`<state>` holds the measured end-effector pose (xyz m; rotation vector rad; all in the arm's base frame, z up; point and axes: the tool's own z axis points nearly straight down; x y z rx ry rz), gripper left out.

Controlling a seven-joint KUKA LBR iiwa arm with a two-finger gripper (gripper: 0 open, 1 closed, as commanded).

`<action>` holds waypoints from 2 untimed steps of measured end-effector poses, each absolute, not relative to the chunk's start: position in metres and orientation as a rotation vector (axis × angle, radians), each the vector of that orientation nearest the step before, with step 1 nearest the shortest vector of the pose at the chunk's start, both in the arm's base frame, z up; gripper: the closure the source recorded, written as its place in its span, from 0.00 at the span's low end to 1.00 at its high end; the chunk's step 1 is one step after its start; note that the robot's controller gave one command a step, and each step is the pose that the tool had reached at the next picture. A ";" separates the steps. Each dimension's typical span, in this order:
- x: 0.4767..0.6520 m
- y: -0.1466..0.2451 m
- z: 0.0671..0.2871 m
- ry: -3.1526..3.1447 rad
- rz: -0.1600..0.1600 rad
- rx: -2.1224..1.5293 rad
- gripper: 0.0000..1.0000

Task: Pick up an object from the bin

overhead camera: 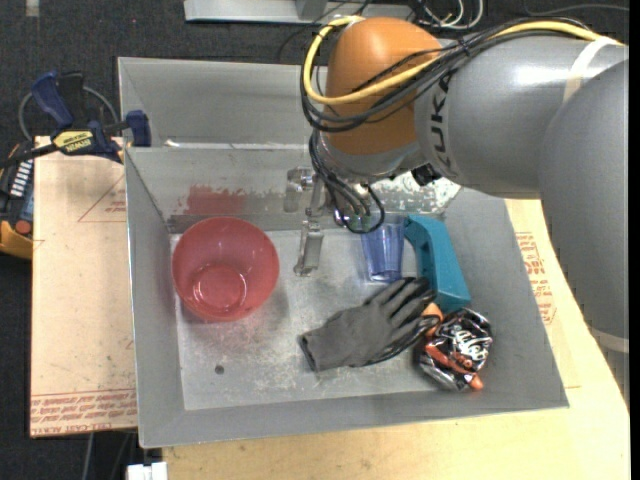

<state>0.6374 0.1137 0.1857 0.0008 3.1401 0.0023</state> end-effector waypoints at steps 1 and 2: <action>0.584 0.032 0.102 3.132 0.003 -0.272 0.00; 0.570 -0.006 0.064 3.123 0.005 -0.387 0.00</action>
Offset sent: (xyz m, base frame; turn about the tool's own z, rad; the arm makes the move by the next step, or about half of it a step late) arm -0.0500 -0.0882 -0.0746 -0.4145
